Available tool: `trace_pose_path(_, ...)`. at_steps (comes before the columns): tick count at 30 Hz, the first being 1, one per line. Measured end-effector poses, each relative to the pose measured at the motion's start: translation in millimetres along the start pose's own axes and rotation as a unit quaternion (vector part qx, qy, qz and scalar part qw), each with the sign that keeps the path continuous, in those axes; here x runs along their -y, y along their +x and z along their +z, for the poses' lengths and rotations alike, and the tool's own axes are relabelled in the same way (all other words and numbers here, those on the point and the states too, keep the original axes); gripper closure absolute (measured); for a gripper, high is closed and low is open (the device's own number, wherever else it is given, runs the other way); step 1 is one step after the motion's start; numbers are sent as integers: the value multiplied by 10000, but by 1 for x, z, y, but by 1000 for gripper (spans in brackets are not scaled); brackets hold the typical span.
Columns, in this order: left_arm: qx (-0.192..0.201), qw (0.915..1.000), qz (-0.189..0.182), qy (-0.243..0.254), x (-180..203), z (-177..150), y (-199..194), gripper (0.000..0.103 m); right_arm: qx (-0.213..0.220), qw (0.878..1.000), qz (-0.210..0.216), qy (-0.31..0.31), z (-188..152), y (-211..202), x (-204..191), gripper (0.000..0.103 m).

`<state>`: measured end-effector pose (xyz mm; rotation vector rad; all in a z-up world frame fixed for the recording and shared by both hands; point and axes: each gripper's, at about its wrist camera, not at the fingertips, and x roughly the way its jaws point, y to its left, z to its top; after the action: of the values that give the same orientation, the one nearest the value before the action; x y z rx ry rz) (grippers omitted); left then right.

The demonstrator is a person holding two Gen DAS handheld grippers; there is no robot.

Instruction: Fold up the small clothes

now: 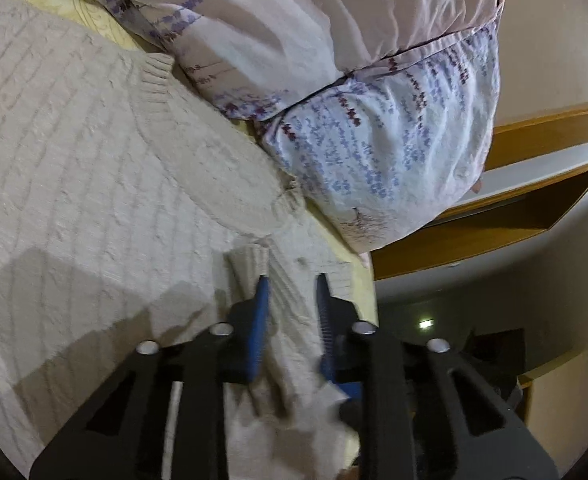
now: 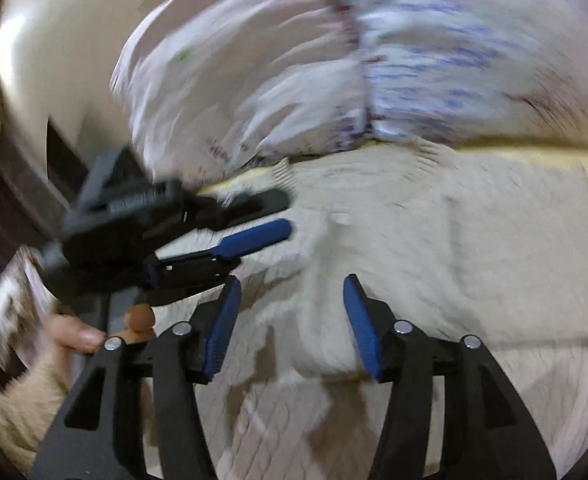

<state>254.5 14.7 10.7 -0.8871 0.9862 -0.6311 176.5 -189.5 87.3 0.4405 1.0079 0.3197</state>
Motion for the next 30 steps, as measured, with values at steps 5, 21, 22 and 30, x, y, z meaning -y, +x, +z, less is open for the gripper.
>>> trace_pose_path(5, -397, 9989, 169, 208, 1, -7, 9, 86, 359, 9950, -22, 929, -6, -48, 47, 49)
trace_pose_path(21, -458, 9938, 820, 592, 18, -8, 42, 93, 349, 9568, -44, 2886, -24, -54, 119, 48)
trace_pose_path(22, -356, 9947, 764, 591, 18, -7, 38, 93, 394, 9547, -94, 2949, -25, -54, 121, 48)
trace_pose_path(30, 1214, 9884, 799, 439, 8, 14, -49, 94, 683, 9460, -491, 3131, -24, -51, 133, 55)
